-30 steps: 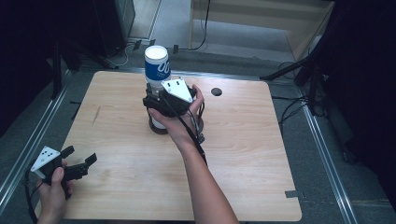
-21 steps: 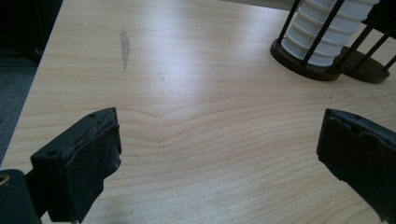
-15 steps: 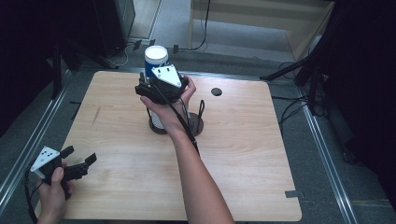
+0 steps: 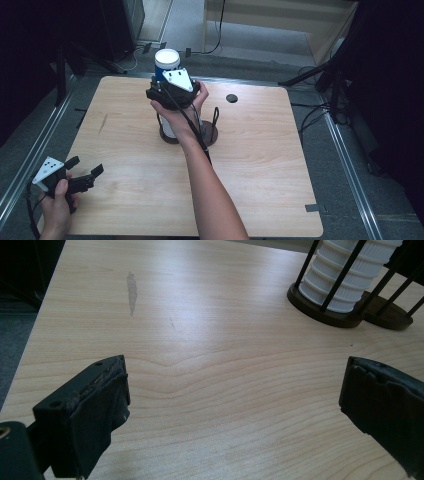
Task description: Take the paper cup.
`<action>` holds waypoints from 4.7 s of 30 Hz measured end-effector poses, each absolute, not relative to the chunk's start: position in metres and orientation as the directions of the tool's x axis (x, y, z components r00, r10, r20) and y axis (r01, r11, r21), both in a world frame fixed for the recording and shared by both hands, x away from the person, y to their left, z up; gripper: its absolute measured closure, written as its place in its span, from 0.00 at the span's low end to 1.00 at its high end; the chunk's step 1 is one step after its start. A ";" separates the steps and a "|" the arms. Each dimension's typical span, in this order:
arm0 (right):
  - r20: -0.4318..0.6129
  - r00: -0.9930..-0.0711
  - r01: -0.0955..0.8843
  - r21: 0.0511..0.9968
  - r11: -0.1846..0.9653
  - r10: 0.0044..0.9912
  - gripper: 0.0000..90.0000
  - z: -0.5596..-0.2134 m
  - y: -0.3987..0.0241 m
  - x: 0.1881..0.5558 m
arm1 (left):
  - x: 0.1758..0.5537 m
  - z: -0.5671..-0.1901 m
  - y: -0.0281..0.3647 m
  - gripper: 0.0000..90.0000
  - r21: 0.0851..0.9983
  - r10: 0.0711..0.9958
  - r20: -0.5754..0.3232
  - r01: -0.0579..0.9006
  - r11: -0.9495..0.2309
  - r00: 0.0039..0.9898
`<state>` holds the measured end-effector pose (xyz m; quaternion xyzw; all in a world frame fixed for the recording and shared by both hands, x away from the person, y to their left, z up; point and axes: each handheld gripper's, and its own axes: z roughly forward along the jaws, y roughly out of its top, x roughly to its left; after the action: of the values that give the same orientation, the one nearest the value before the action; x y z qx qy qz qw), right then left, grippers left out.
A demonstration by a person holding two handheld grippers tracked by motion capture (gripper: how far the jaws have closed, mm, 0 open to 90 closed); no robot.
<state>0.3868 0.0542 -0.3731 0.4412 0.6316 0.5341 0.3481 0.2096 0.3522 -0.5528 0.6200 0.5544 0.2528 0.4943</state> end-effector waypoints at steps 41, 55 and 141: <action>0.050 -0.391 0.105 0.994 -0.010 0.919 0.22 -0.338 0.049 0.379 | 0.210 -0.553 0.352 0.01 0.895 0.937 -0.239 0.433 0.110 0.256; 0.062 -0.389 0.083 0.996 -0.033 0.919 0.22 -0.328 0.047 0.377 | 0.210 -0.553 0.353 0.01 0.894 0.936 -0.244 0.433 0.115 0.254; -0.004 -0.211 0.133 0.991 0.033 0.977 0.23 -0.425 -0.109 0.302 | 0.209 -0.553 0.351 0.01 0.902 0.950 -0.220 0.418 0.111 0.222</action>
<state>0.3016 -0.1086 -0.4249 0.4726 0.5876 0.5102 0.4135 0.2090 0.3506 -0.5526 0.6089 0.5616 0.2712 0.4901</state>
